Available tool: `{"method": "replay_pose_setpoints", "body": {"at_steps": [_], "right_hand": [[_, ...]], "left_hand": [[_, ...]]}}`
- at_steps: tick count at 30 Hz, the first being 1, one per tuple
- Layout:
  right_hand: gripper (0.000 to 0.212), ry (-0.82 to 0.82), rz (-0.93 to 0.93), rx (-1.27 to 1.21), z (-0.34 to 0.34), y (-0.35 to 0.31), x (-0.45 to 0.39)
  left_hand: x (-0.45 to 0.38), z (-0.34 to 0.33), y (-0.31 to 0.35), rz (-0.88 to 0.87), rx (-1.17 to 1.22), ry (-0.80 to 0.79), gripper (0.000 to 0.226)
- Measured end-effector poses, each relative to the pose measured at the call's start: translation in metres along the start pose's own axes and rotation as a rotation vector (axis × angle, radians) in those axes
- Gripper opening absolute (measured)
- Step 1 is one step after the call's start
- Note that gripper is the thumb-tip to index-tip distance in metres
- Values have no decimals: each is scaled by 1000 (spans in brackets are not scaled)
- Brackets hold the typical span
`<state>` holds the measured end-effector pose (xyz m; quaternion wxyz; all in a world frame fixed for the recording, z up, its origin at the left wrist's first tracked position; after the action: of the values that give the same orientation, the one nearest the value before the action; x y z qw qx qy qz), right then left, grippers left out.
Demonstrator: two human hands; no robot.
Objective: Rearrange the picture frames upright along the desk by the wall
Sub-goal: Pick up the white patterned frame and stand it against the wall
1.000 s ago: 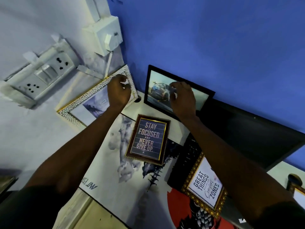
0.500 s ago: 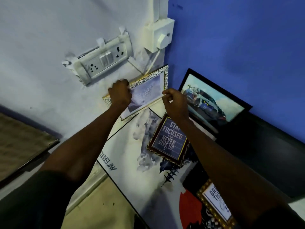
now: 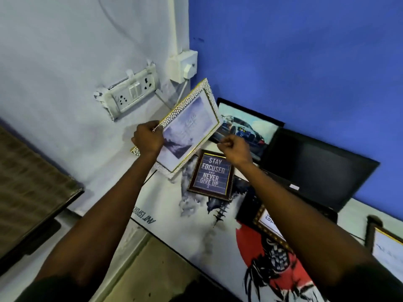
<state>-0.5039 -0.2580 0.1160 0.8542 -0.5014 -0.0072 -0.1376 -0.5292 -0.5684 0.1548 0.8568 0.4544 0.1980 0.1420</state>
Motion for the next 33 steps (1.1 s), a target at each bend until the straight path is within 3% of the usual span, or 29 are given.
{"method": "replay_pose_setpoints", "body": {"at_steps": [5,8,13,16,19,24,30,33], "right_hand": [[54,141,-97,85,44,36,47],[69,228,-184,-1,86,59,79],[47,508,-335,-297,196,103,130],[33,739,-350,-209,282,155,173],[25,867,-356,-266,348,246,194],[32,1028,-412,-426,429,276,275],[37,1121,-413,-325,554,387,270],[38,1100,-358,-337,602,404,258]], "left_hand": [[40,-7,29,-2,407,-196,28],[72,-41,57,-30,504,-331,26],[140,-119,116,-14,666,-596,27],[207,-181,154,50,751,-848,29],[271,-227,190,47,786,-981,35],[370,-304,250,-42,701,-1072,35],[453,-408,281,-99,439,-1057,32],[476,-463,297,-123,380,-1001,29]]}}
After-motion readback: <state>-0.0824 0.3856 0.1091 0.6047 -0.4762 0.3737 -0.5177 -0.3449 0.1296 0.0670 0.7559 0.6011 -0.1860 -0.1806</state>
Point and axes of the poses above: each hand's wrist, its own x-axis away from the middle knuckle, its own z-axis out of the back of the hand, y = z × x, the point moved 8 cm from there along -x, towards the middle knuckle, and after that the axes turned 5 degrees about -z, right-handed, at the moved point
